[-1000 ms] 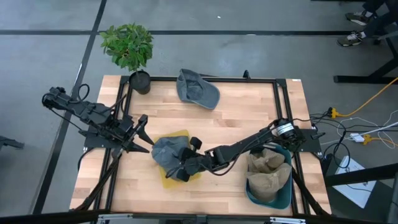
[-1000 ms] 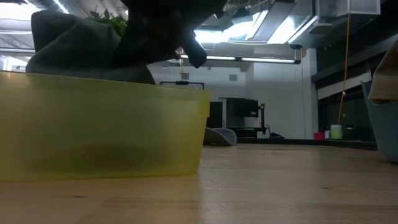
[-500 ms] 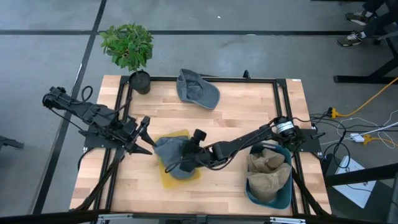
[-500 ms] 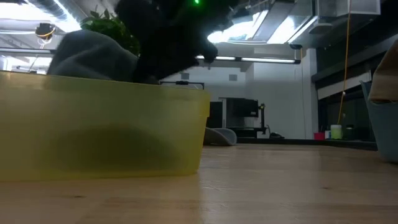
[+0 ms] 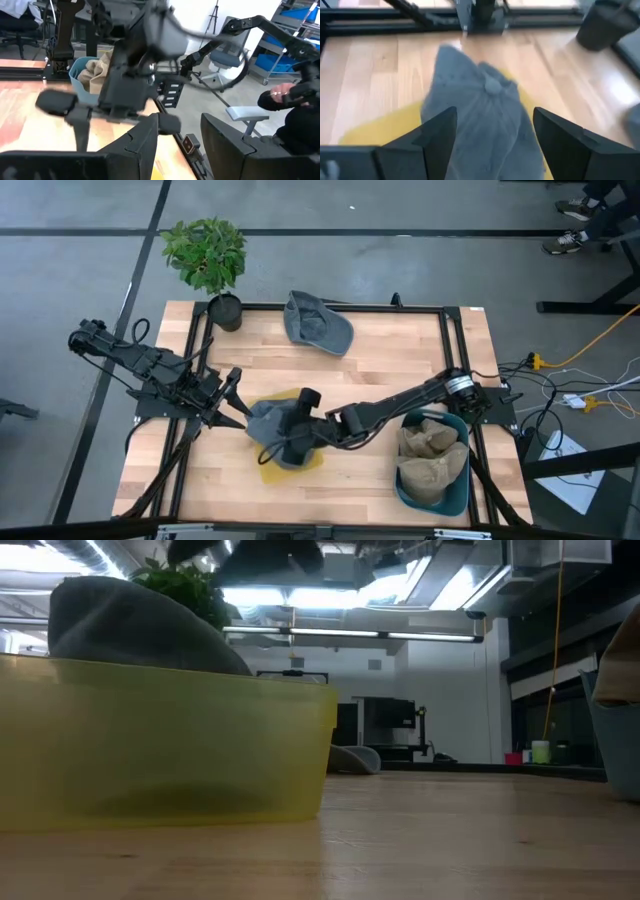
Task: Pick & Place hat
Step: Put the left blue cap into the yellow bin
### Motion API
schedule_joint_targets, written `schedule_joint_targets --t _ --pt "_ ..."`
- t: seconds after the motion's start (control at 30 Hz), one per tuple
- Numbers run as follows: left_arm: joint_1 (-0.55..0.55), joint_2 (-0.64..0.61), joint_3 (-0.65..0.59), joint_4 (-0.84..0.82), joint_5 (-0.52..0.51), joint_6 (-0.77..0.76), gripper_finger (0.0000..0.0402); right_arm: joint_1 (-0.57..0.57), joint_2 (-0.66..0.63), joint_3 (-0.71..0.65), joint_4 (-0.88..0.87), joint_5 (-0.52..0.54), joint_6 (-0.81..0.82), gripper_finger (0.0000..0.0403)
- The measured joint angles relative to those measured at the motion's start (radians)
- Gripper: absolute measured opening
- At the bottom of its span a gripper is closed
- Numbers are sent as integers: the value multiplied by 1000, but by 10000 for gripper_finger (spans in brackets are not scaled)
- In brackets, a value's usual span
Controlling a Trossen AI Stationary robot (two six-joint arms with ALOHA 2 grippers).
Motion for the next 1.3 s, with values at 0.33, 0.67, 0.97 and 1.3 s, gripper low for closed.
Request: schedule_joint_targets --t 0.33,0.67,0.97,1.3 --pt "0 0 0 -7 -2 0 145 19 14 55 9 -89 -20 214" --pt "0 9 0 -12 -3 0 145 13 100 53 28 -162 -16 13" --pt "0 41 0 -15 -2 0 145 -31 143 53 30 -157 -11 21" --pt "0 55 0 -42 -2 0 145 -21 64 53 -23 -279 -41 16"
